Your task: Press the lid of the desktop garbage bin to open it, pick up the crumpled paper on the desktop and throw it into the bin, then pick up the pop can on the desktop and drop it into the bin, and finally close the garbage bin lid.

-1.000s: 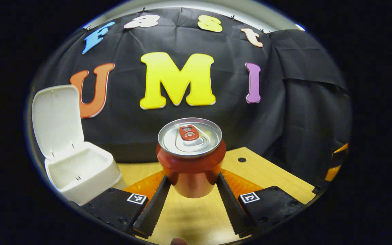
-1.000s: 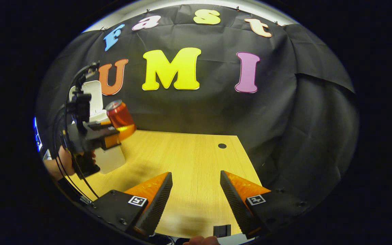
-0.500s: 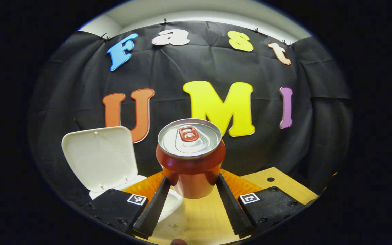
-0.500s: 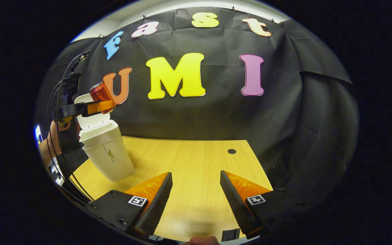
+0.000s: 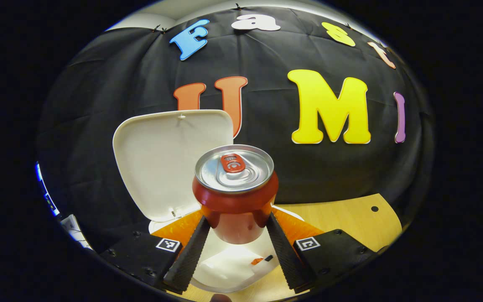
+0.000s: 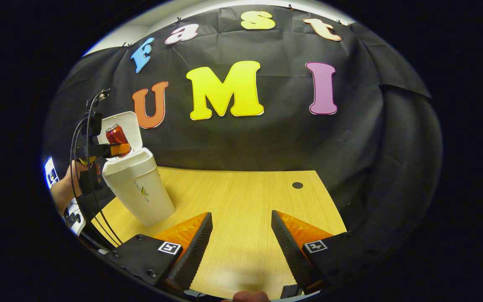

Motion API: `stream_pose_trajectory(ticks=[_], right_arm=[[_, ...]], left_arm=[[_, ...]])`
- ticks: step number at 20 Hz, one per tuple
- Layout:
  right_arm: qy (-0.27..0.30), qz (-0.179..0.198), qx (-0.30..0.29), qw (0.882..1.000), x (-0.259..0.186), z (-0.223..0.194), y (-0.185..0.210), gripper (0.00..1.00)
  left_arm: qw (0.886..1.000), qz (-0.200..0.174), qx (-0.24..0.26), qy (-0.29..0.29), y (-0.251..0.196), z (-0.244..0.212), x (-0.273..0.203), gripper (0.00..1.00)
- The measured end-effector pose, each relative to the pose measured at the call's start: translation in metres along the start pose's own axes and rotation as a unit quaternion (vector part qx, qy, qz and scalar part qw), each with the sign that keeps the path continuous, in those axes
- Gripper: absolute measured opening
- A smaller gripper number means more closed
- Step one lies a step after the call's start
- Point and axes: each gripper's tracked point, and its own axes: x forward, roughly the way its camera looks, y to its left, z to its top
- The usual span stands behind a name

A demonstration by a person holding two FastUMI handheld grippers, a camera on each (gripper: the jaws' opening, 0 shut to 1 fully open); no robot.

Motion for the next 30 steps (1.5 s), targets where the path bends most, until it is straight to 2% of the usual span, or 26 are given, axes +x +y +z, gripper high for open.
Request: stream_pose_trajectory(ticks=[3, 7, 10, 13, 15, 16, 23, 27, 30], right_arm=[[-0.001, 0.000, -0.006, 1.000, 0.004, 0.004, -0.002, 0.90], [0.004, 0.004, -0.006, 1.000, 0.011, 0.003, -0.002, 0.90], [0.005, 0.011, -0.008, 1.000, 0.016, 0.004, -0.001, 0.90], [0.006, 0.018, -0.010, 1.000, 0.019, 0.008, -0.002, 0.90], [0.001, 0.022, -0.015, 1.000, 0.020, 0.013, -0.005, 0.90], [-0.001, 0.024, -0.017, 1.000, 0.019, 0.016, -0.008, 0.90], [-0.013, 0.016, -0.004, 1.000, 0.024, 0.034, -0.043, 0.90], [-0.028, 0.021, 0.026, 0.999, 0.026, 0.060, -0.044, 0.90], [-0.035, 0.022, 0.027, 0.999, 0.025, 0.071, -0.041, 0.90]], left_arm=[[1.000, 0.022, -0.011, 0.016, 0.009, -0.011, 0.003, 0.86], [0.999, 0.034, -0.013, 0.011, 0.007, -0.005, 0.000, 0.90], [0.998, 0.059, -0.032, 0.005, 0.001, 0.002, -0.012, 0.94], [0.995, 0.080, -0.052, -0.016, -0.012, 0.019, -0.025, 0.96], [0.995, 0.077, -0.053, -0.030, -0.023, 0.037, -0.027, 0.96], [0.994, 0.090, -0.053, -0.039, -0.017, 0.043, -0.030, 0.96], [0.971, 0.185, -0.085, -0.123, 0.025, 0.151, -0.034, 0.95], [0.957, 0.243, -0.095, -0.130, 0.066, 0.189, -0.017, 0.95], [0.943, 0.294, -0.102, -0.114, 0.100, 0.190, -0.002, 0.95]])
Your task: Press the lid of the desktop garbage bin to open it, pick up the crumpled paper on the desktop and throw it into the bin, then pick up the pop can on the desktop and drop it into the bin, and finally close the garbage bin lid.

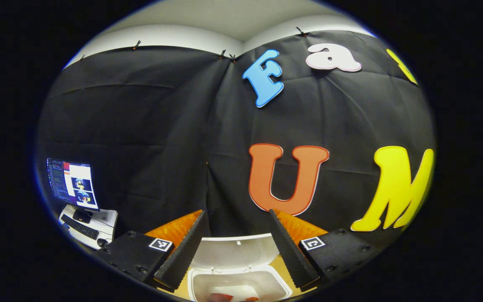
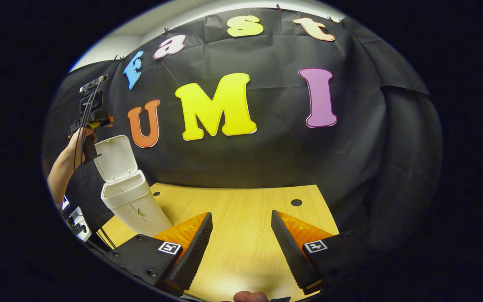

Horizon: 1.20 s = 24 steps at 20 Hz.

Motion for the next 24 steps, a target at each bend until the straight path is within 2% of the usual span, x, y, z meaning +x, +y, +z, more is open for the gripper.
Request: stream_pose_trajectory(ticks=[2, 5, 8, 12, 13, 17, 24], right_arm=[[0.002, 0.008, 0.017, 1.000, -0.002, 0.005, 0.007, 0.90], [-0.010, 0.007, 0.026, 1.000, -0.003, 0.016, 0.012, 0.90], [-0.015, 0.003, 0.023, 1.000, -0.006, 0.020, 0.015, 0.90], [-0.023, 0.013, 0.013, 1.000, -0.010, 0.025, 0.025, 0.92], [-0.024, 0.015, 0.011, 1.000, -0.010, 0.025, 0.025, 0.92], [-0.029, 0.022, 0.011, 0.999, -0.012, 0.027, 0.025, 0.92], [-0.018, 0.036, -0.018, 0.999, -0.026, 0.010, 0.025, 0.92]], left_arm=[[0.999, 0.024, 0.003, 0.021, 0.005, -0.007, 0.020, 0.95], [0.997, 0.032, 0.015, 0.063, 0.001, -0.026, 0.043, 0.95], [0.994, 0.025, 0.025, 0.101, -0.008, -0.048, 0.045, 0.95], [0.992, 0.038, 0.024, 0.122, -0.008, -0.057, 0.034, 0.96], [0.991, 0.041, 0.024, 0.126, -0.009, -0.060, 0.028, 0.94], [0.988, 0.044, 0.023, 0.144, -0.014, -0.075, -0.007, 0.95], [0.985, 0.021, 0.019, 0.173, -0.024, -0.135, -0.080, 0.97]])
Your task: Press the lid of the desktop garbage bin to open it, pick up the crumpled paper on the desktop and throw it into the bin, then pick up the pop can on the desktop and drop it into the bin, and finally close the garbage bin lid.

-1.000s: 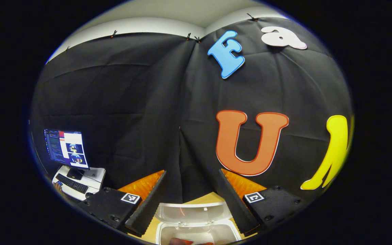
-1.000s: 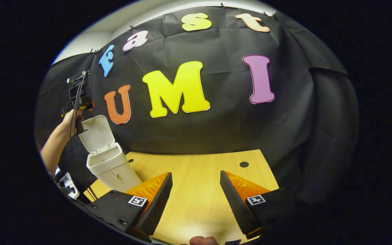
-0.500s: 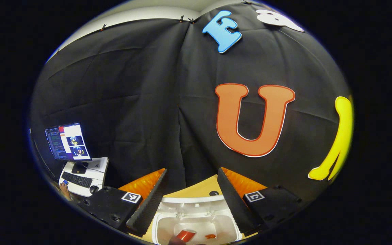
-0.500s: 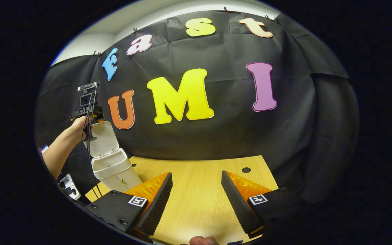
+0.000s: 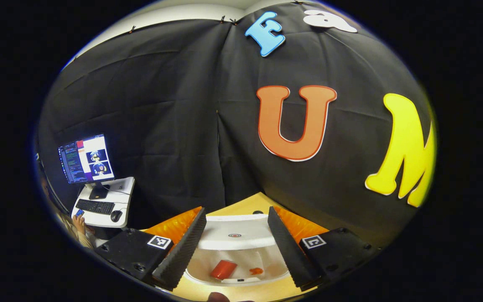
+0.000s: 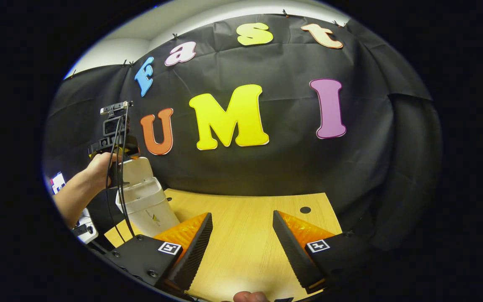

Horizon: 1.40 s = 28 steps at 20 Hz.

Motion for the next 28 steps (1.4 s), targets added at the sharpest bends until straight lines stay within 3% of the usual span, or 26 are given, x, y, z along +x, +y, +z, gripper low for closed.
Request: stream_pose_trajectory(ticks=[14, 21, 28], right_arm=[[0.020, -0.026, -0.025, 0.999, -0.020, -0.016, -0.019, 0.92], [0.035, -0.025, -0.004, 0.999, -0.016, -0.028, -0.021, 0.92], [0.029, -0.030, -0.010, 0.999, -0.017, -0.029, -0.024, 0.92]], left_arm=[[0.999, -0.009, 0.025, 0.038, 0.001, -0.098, 0.001, 0.95], [0.999, -0.020, 0.025, 0.011, 0.008, -0.112, 0.004, 0.91], [0.997, -0.046, 0.034, -0.058, 0.005, -0.099, 0.000, 0.89]])
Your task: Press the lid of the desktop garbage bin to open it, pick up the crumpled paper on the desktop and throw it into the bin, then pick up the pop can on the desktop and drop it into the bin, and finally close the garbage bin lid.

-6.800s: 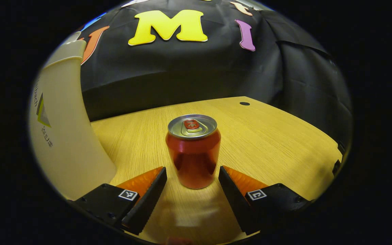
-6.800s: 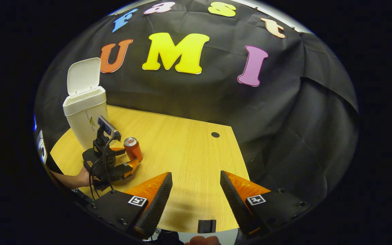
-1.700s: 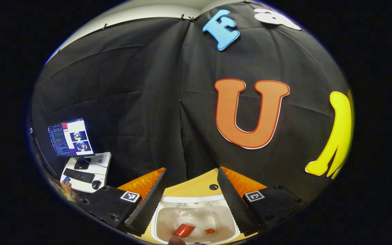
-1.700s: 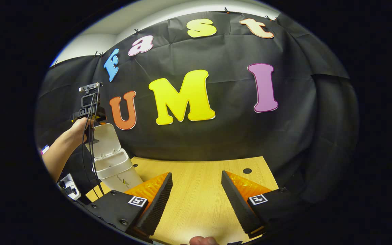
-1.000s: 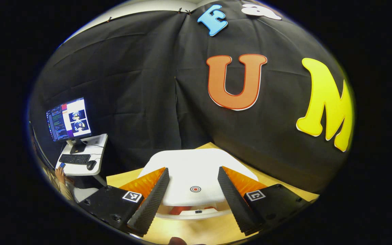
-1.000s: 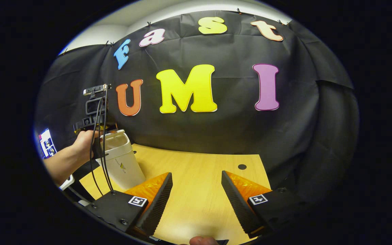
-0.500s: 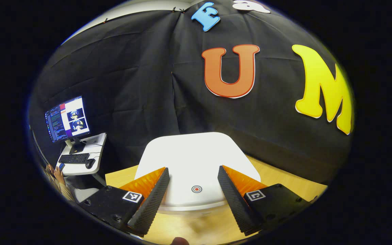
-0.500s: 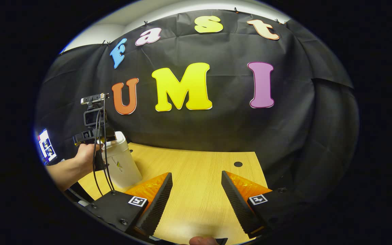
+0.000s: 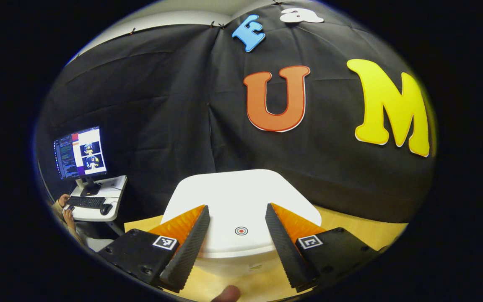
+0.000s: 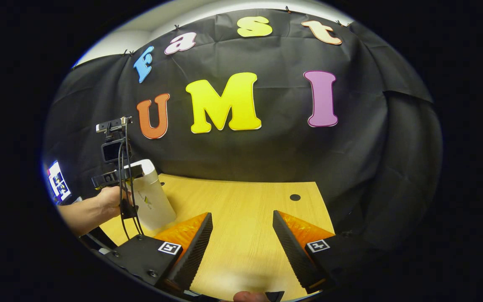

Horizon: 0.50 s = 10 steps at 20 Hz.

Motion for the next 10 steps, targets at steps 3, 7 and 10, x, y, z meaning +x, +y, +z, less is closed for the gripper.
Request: stream_pose_trajectory(ticks=[3, 7, 10], right_arm=[[-0.007, -0.013, 0.002, 1.000, 0.000, 0.004, -0.007, 0.93], [-0.032, -0.026, -0.006, 0.999, 0.001, 0.018, -0.006, 0.92], [-0.067, -0.043, -0.007, 0.997, 0.002, 0.036, -0.004, 0.92]], left_arm=[[0.999, -0.016, -0.004, -0.037, -0.002, 0.025, -0.006, 0.87], [0.991, -0.088, 0.019, -0.102, -0.024, 0.076, -0.028, 0.87], [0.976, -0.168, 0.036, -0.137, -0.050, 0.103, -0.060, 0.87]])
